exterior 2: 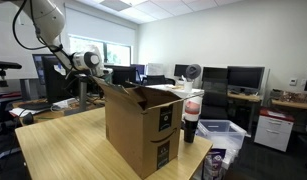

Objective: Open the second drawer on the white cabinet and put the white packet in the drawer then push the drawer closed.

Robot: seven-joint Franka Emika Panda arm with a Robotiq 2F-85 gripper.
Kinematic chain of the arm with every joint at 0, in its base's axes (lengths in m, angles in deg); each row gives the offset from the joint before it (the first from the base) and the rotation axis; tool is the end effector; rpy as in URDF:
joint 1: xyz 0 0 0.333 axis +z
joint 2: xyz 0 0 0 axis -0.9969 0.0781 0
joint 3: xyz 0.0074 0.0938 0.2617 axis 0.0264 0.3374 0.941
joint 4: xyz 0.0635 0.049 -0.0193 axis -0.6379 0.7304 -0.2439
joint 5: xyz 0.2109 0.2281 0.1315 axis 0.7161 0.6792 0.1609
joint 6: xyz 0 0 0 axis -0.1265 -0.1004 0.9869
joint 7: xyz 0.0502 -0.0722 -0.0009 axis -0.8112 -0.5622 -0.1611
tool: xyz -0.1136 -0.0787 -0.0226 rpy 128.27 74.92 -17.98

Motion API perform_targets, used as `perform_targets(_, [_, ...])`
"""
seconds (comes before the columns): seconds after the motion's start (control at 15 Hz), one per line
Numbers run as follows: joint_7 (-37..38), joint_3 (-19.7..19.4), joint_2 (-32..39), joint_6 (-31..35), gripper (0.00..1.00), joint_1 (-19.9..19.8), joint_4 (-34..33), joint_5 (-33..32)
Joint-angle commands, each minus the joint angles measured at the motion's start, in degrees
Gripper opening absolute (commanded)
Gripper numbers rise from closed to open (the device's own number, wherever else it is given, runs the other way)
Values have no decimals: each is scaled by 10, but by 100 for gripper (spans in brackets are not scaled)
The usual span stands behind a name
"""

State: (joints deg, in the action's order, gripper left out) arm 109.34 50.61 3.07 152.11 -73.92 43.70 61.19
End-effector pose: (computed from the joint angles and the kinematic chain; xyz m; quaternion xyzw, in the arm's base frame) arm 0.5701 0.1589 0.2736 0.9921 -0.0418 0.1143 0.0302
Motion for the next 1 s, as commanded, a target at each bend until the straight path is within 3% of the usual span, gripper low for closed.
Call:
perform_targets(0.0, [-40, -11, 8, 54, 100, 3, 9, 29])
perform_targets(0.47, [-94, -14, 9, 64, 100, 2, 35, 57])
perform_targets(0.93, [-98, -24, 23, 56, 100, 4, 35, 55])
